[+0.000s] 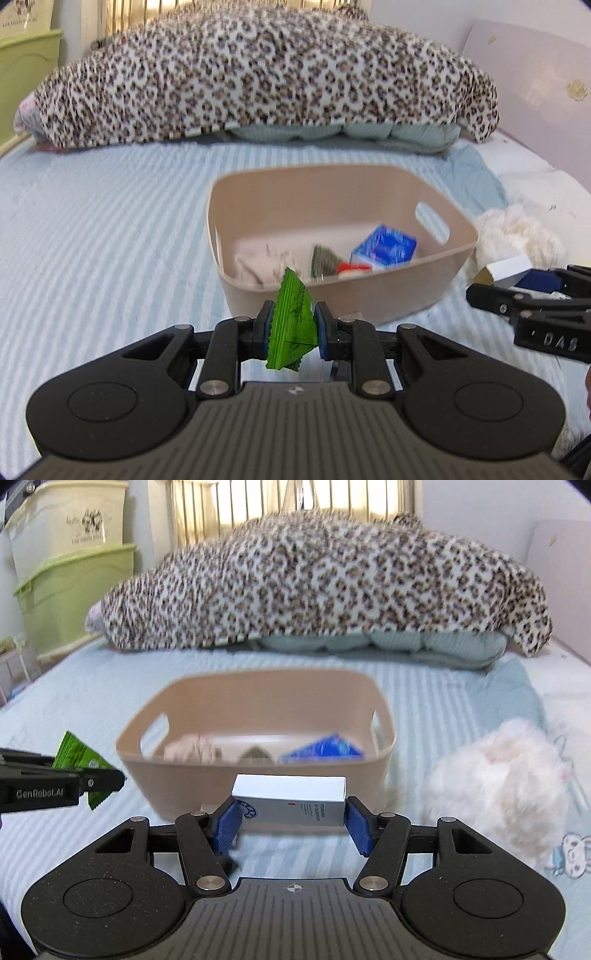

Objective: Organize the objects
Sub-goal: 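Carry both items over the basket and release them inside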

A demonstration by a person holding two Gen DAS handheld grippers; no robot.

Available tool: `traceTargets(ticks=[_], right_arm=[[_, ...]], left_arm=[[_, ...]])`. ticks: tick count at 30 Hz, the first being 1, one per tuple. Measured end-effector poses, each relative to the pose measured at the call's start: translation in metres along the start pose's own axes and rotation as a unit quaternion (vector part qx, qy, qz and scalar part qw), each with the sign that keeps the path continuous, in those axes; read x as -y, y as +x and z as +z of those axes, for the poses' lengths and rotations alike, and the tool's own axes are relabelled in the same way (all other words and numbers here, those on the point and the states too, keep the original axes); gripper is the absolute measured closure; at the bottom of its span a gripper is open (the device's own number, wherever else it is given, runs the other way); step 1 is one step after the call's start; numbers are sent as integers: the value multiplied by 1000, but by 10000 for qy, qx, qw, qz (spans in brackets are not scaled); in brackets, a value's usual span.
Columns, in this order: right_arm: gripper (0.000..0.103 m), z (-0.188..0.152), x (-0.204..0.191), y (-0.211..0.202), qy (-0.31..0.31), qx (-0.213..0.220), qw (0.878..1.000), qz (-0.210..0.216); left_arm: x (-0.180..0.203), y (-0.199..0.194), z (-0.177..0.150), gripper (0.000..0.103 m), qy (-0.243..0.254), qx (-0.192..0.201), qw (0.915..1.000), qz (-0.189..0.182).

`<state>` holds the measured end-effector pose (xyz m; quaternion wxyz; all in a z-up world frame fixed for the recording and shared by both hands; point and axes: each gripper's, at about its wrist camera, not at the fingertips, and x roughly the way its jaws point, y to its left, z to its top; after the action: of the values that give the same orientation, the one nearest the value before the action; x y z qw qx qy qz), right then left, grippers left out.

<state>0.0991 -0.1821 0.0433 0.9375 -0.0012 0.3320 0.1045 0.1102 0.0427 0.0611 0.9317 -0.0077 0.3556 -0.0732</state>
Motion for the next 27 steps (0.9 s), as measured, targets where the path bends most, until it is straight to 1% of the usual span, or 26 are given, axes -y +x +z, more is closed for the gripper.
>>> traceTargets(ticks=[2,7,11,14,17,19,22,24,27], right_arm=[[45,12,4,-6,52,167,9998,3],[45,41,9,-6,89,484,9988,-56],[45,61,10,5,45,597,9981,-160],[45,75,8,16,19,626,9978,-239],[45,84,6,32,12,621,9976,-299],[46,88,3,46,-40,543,9979,-350],[45,87,0,73,-42,322,9986,-415],[45,85,-2,89,-61,145,9989,-444],[45,77,-7,111,-116,-120,9985,-527]], left_arm=[[0,-7,10,79,37,151,9998,77],[1,-8,36,79,141,416,9987,261],[1,6,59,79,158,562,9974,414],[1,23,73,79,167,543,9972,486],[3,43,81,79,229,430,9972,576],[2,58,82,79,215,297,9974,621],[-1,82,82,79,57,18,9979,648],[1,101,79,79,132,-168,9966,796],[0,127,71,79,131,-457,9954,831]])
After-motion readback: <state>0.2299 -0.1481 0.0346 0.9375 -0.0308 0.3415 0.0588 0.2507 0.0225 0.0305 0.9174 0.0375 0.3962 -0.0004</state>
